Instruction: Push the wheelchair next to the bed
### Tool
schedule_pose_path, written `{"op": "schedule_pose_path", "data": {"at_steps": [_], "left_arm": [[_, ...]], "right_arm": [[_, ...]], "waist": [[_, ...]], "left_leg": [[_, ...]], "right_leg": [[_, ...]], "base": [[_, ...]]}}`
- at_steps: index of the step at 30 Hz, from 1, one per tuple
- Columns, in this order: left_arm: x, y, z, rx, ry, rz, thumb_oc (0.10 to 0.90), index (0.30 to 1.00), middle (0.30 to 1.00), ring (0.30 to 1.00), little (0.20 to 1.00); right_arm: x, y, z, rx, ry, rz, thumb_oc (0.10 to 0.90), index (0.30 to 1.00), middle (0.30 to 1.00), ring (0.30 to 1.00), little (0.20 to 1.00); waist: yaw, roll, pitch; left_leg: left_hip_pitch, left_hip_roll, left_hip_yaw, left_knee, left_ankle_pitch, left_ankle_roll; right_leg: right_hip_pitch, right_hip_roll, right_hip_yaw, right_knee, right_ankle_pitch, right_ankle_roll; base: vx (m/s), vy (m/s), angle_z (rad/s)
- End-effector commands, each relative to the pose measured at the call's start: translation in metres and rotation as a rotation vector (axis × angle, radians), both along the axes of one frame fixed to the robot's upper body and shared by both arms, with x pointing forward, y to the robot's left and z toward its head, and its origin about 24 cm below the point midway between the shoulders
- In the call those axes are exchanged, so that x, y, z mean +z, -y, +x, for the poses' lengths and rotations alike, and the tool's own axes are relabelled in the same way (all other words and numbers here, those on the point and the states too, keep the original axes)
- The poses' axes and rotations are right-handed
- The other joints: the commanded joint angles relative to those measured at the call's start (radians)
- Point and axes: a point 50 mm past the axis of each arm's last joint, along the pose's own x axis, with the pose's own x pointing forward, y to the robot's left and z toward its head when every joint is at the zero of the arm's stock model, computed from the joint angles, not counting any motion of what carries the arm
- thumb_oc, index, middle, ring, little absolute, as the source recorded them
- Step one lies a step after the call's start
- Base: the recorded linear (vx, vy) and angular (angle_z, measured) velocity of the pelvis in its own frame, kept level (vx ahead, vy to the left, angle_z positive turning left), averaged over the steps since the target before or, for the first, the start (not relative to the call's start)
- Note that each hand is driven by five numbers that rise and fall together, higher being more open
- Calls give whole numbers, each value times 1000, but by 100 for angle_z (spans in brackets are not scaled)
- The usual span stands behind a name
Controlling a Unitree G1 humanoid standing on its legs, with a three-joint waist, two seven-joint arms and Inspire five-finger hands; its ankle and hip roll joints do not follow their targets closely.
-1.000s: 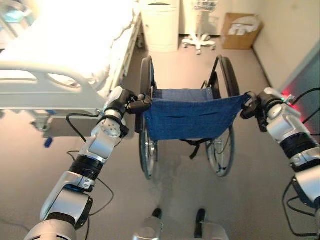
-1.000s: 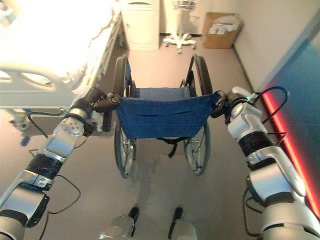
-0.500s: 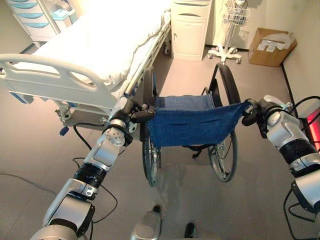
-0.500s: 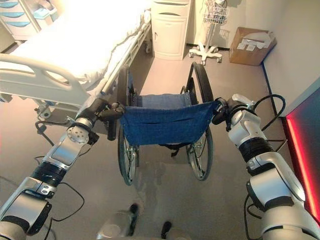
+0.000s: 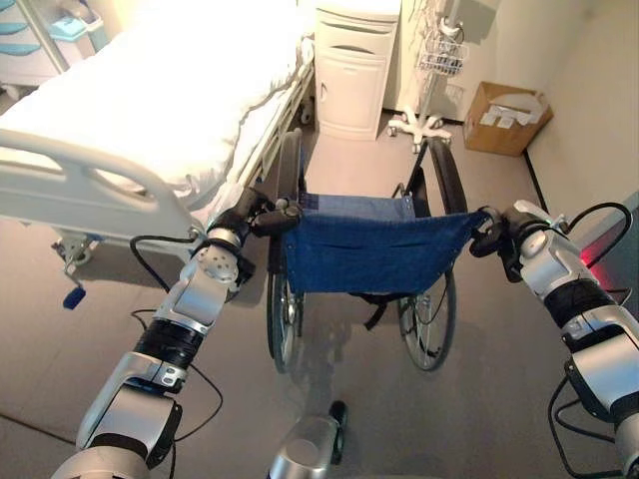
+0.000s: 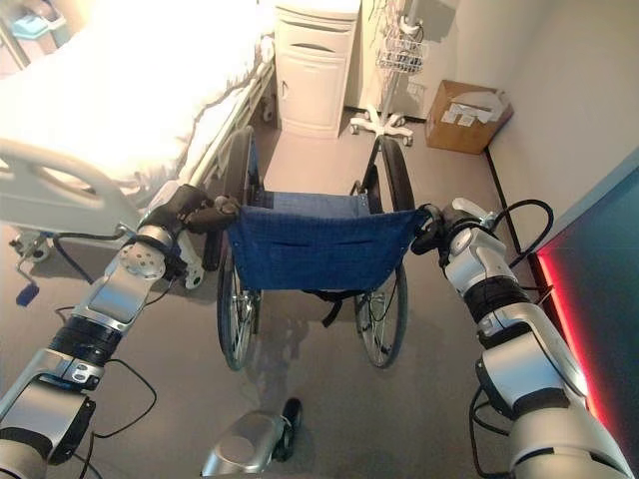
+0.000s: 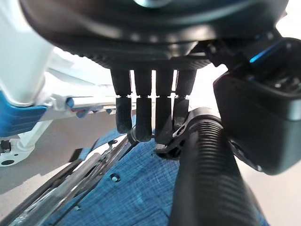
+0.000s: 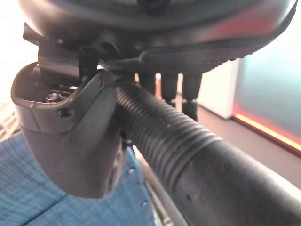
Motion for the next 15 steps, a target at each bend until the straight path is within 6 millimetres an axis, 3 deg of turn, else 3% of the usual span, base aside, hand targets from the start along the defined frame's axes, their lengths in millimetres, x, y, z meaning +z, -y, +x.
{"op": "schedule_pose_path", "data": {"at_steps": [1,2,3,4,5,6,8,10,13,15], "left_arm": [[-67,8,-12,-33,-250,126,400,300,300,300,300],[-62,12,-8,-41,-232,116,400,300,300,300,300],[-62,12,-8,-41,-232,116,400,300,300,300,300],[-45,23,3,-52,-160,122,400,300,300,300,300],[-43,25,5,-50,-152,121,400,300,300,300,300],[-38,26,9,-18,-119,116,400,300,300,300,300],[-40,27,10,18,-119,98,400,300,300,300,300],[-38,27,13,40,-114,110,400,300,300,300,300],[-33,26,17,85,-94,72,400,300,300,300,300],[-20,28,24,100,-36,39,400,300,300,300,300]], "right_arm": [[17,-79,10,375,137,-59,400,300,300,300,300],[18,-76,9,345,126,-46,400,300,300,300,300],[18,-76,9,345,126,-46,400,300,300,300,300],[30,-68,11,299,124,-54,400,300,300,300,300],[32,-68,11,294,125,-55,400,300,300,300,300],[38,-68,12,288,111,-54,400,300,300,300,300],[38,-67,12,262,71,-17,400,300,300,300,300],[40,-69,12,264,54,-16,400,300,300,300,300],[49,-73,15,283,86,-39,400,300,300,300,300],[57,-73,19,284,132,-62,400,300,300,300,300]], "waist": [[-136,-6,97],[-163,-23,111],[-166,-22,111],[-225,-50,129],[-232,-49,131],[-245,-66,121],[-259,-84,100],[-268,-87,91],[-281,-79,92],[-283,-68,109]], "left_leg": [[93,-15,-150,-23,-72,-43],[115,-31,-181,-8,-105,-49],[114,-30,-184,-9,-102,-50],[149,-51,-247,12,-152,-70],[151,-49,-253,16,-159,-73],[133,-31,-208,38,-168,-94],[132,-11,-184,54,-165,-118],[158,17,-169,21,-147,-141],[172,24,-164,-36,-123,-148],[153,27,-156,-68,-100,-154]], "right_leg": [[-342,-129,81,-315,94,-14],[-375,-134,93,-458,117,-11],[-372,-134,90,-464,121,-11],[-378,-108,144,-733,98,-14],[-369,-99,148,-755,93,-15],[-303,-108,133,-766,60,-21],[-220,-98,159,-769,47,-24],[-173,-96,148,-797,40,-30],[-160,-80,147,-806,26,-39],[-166,-71,127,-793,2,-50]], "base": [[525,-415,61],[427,-351,78],[461,-361,143],[293,-229,130],[412,-274,186],[253,-90,164],[310,-84,107],[252,-50,28],[176,-31,2],[33,-65,-24]]}}
